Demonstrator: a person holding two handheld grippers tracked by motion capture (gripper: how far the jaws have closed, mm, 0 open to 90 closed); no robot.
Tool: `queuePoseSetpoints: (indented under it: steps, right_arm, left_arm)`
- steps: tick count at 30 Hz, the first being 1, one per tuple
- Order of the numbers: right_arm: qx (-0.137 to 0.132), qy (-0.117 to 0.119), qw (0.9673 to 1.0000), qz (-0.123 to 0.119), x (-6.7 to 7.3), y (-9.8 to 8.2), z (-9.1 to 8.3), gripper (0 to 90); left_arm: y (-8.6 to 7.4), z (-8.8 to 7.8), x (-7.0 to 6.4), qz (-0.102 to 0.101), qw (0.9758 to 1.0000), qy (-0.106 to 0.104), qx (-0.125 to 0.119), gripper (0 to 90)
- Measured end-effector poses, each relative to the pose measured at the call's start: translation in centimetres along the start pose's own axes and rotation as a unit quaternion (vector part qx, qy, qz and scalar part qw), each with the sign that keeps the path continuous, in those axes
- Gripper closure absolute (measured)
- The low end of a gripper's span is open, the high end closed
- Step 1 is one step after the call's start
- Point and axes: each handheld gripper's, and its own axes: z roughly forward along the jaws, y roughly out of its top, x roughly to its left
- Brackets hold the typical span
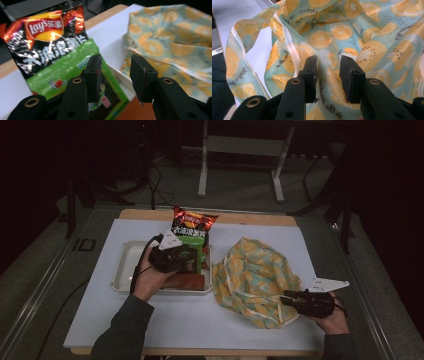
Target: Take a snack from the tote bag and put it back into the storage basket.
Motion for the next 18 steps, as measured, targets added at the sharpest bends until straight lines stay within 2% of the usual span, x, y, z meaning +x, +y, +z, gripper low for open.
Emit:
queuePoseSetpoints:
  steps: [6, 8, 9, 13, 15, 16, 18]
  right_arm:
    - [-0.005, -0.003, 1.0, 0.001, 0.0, 0.0, -0.1, 66.9]
    - [-0.005, -0.003, 1.0, 0.0, 0.0, 0.0, -0.2, 66.9]
    - [-0.006, -0.005, 1.0, 0.002, 0.0, 0.0, -0.2, 66.9]
    - [-0.008, -0.004, 1.0, 0.0, 0.0, 0.0, -0.2, 66.9]
    - [-0.006, -0.004, 1.0, 0.0, 0.0, 0.0, -0.2, 66.9]
    - [-0.005, -0.004, 1.0, 0.0, 0.0, 0.0, -0.2, 66.9]
    - [-0.006, -0.004, 1.0, 0.0, 0.0, 0.0, -0.2, 66.9]
  left_arm:
    - [-1.8, -1.1, -1.1, -0.008, 0.9998, -0.014, -0.006, 60.1]
    - [-1.8, -1.1, -1.1, -0.008, 0.9998, -0.014, -0.006, 60.1]
    - [-2.8, -1.5, -2.0, -0.012, 0.9995, -0.025, -0.012, 60.0]
    - [-3.6, -1.6, -2.9, -0.011, 0.9993, -0.033, -0.013, 59.7]
    - [-3.9, -1.5, -3.8, 0.0, 0.9991, -0.043, -0.003, 59.7]
    - [-4.0, -1.3, -4.2, 0.009, 0.9992, -0.039, 0.004, 59.4]
    - [-4.0, -1.3, -4.5, 0.01, 0.999, -0.043, 0.004, 59.4]
